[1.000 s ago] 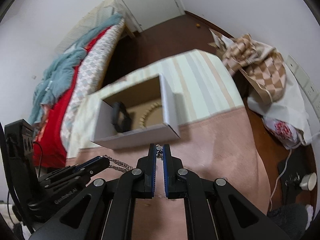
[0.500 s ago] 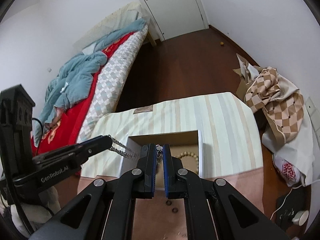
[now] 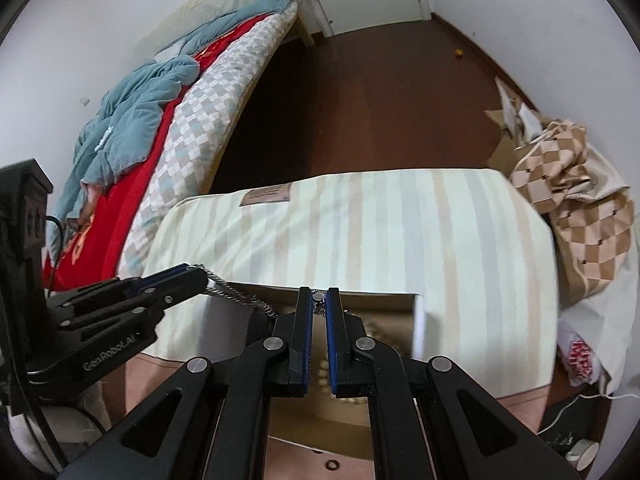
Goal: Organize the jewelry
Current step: 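Carry the chain with the left tool while the right tool carries the charm into the box, releasing both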
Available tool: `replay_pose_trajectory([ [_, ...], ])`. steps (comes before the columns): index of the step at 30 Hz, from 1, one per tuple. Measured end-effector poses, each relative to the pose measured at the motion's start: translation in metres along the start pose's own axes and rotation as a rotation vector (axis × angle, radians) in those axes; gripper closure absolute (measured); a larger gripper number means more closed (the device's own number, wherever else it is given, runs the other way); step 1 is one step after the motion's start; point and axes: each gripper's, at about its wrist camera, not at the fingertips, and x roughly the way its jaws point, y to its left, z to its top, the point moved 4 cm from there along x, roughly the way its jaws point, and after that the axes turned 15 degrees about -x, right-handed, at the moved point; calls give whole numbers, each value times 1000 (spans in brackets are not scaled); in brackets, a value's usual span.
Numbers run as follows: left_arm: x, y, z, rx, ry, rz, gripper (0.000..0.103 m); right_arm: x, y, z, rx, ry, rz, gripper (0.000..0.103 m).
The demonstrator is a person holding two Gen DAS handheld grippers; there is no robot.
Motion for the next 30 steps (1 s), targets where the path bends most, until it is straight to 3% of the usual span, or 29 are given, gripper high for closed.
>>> replay_pose_trajectory([
  [4, 0, 5, 3, -39, 20, 25, 89, 10, 5, 7, -7, 27, 48, 96],
  [8, -7, 6, 5, -34, -11, 60, 80, 20, 7, 7, 0, 69, 84, 96],
  [9, -8, 6, 5, -32, -22, 76, 74, 24, 6, 6, 0, 90, 88, 96],
  [11, -13, 8, 6, -34, -49, 95, 36, 28, 2, 5, 4, 115, 72, 95],
  [13, -19, 12, 5, -35, -89, 122, 27, 29, -4, 2, -1, 139, 28, 94],
  [15, -23, 15, 2, -31, -109, 150, 27, 25, -9, -1, 1, 137, 4, 82],
  [17, -24, 20, -1, -39, -112, 165, 26, 15, -13, -2, -1, 119, -26, 60],
  [19, -25, 24, -6, -52, -113, 172, 22, 6, -17, -2, 3, 104, -41, 53],
  [22, -27, 29, -16, -56, -122, 203, 5, -10, -21, -5, -5, 83, -104, 48],
  [26, -27, 32, -36, -33, -144, 260, 1, -24, -21, -22, -36, 90, -244, 15],
  [30, -24, 38, -57, -53, -130, 269, 0, -22, -17, -47, -45, 126, -310, 5],
])
